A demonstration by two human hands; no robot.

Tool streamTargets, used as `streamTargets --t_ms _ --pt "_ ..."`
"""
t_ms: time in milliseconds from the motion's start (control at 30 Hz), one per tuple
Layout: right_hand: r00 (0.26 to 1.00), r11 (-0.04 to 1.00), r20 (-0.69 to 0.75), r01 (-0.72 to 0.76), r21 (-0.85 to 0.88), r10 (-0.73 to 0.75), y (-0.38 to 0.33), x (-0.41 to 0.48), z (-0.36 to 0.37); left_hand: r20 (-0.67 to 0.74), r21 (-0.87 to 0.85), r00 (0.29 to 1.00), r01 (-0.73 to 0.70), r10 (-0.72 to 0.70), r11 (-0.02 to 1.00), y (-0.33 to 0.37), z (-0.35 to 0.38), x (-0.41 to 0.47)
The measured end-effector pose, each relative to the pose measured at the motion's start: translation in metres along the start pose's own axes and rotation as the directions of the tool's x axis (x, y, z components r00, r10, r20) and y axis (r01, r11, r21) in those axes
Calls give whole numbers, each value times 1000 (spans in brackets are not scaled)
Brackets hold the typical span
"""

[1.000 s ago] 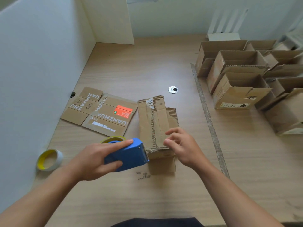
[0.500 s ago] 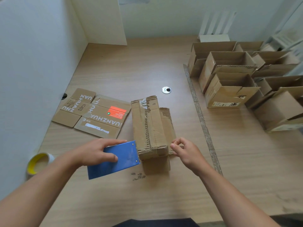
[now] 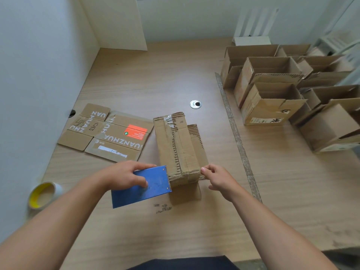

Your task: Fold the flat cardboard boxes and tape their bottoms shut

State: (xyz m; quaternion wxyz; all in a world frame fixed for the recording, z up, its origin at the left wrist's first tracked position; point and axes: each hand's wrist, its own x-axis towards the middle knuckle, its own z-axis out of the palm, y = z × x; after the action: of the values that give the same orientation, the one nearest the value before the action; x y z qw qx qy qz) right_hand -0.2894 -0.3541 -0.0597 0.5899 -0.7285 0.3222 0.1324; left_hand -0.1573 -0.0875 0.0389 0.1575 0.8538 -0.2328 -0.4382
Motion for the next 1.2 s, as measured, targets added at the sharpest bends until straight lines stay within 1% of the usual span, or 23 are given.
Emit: streamTargets --t_ms 133,200,233,300,333,433,500,667,767,833,967,1033,1133,1200 --pt "987 980 -104 102 -173 -122 0 7 1 11 34 1000 8 -8 999 1 -2 2" --pt "976 969 -148 126 -213 -159 3 10 5 13 48 1000 10 -11 999 2 -2 3" --pt "975 973 -160 120 -197 -153 4 11 5 15 50 1000 13 -14 999 3 -3 3" --pt "982 992 -163 73 -107 -89 4 10 2 22 56 1000 20 -22 998 3 -4 2" --pt "981 993 -171 73 -94 -88 4 10 1 27 56 999 22 -24 998 3 -5 1" --pt "955 973 -213 179 -145 -208 1 8 4 28 42 999 26 -27 999 3 -4 -1" --pt "940 957 -208 237 -166 -269 0 7 10 23 41 999 29 -30 999 3 -2 -1" --pt "938 956 -189 289 -45 -292 8 -6 14 8 63 999 50 -50 997 2 -2 -2" --pt "953 963 -162 267 44 -256 12 -9 12 10 56 999 53 -54 997 1 -1 -3" --pt "958 965 -144 256 52 -247 10 -8 11 15 49 999 49 -50 998 2 -1 -2" --pt "959 972 -166 235 19 -229 7 -6 16 22 61 999 43 -44 997 4 -2 0" --pt "951 968 -186 249 -19 -248 6 -5 19 23 63 999 44 -46 997 3 -3 1" --pt "926 940 -178 312 -140 -334 7 -4 16 30 59 999 43 -45 997 3 -3 3" --pt "898 896 -142 381 -226 -417 10 -1 11 37 55 998 39 -41 998 4 -3 5"
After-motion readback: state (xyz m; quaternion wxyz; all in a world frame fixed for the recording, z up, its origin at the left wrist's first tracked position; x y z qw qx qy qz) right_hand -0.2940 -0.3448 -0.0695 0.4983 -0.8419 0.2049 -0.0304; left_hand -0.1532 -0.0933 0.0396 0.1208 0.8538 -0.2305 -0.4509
